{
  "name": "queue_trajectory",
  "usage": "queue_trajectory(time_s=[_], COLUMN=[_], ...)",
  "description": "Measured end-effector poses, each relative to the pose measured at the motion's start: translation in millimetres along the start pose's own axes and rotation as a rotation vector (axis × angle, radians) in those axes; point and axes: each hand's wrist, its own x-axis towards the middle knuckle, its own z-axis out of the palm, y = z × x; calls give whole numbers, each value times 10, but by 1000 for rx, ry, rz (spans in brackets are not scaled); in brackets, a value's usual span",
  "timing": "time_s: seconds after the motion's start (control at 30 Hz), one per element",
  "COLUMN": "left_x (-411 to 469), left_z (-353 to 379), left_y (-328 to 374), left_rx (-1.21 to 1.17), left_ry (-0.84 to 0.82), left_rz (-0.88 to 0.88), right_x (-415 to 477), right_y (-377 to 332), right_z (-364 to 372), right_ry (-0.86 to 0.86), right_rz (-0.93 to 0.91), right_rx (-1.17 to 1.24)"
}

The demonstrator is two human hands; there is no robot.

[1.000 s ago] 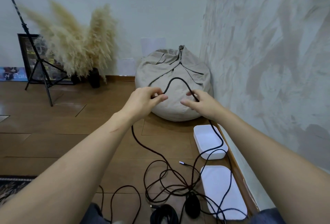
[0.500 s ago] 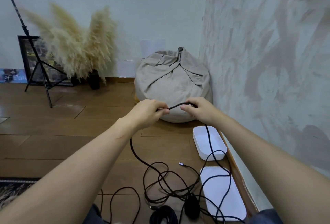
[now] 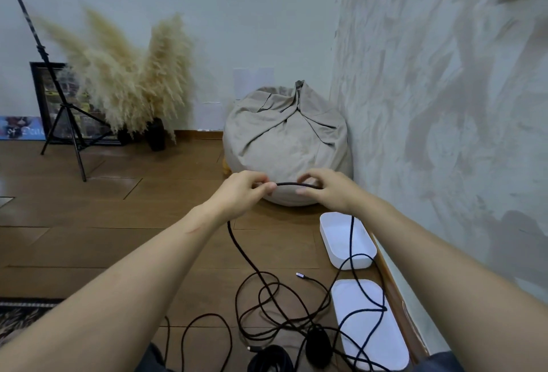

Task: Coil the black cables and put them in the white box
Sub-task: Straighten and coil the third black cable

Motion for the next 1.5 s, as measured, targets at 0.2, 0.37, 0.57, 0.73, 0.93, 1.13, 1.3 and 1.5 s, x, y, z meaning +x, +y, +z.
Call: queue_trajectory(time_s=[0.2, 0.37, 0.57, 0.73, 0.93, 1.13, 1.3, 1.5], left_x=[13, 54, 95, 7, 18, -41, 4, -43], left_z=[-75, -328, -304, -511, -384, -471, -272, -303], left_y=[63, 9, 220, -91, 93, -96, 31, -131], left_rx=[-86, -362, -228, -76, -98, -22, -4, 6], left_ry=[-32, -43, -90, -25, -56, 42, -10, 37], left_rz=[-24, -119, -19, -84, -27, -70, -6, -53], right_x=[46, -52, 19, -28, 14, -27, -29, -29], right_y=[-163, 146, -270, 133, -236, 95, -81, 38], right_z=[-73, -231, -182, -196, -16, -167, -34, -93], right_ry=[123, 232, 174, 284, 120, 225, 112, 193], right_rz=[-95, 43, -143, 55, -165, 16, -88, -10], right_rx=[-56, -52, 56, -103, 21, -74, -3, -161])
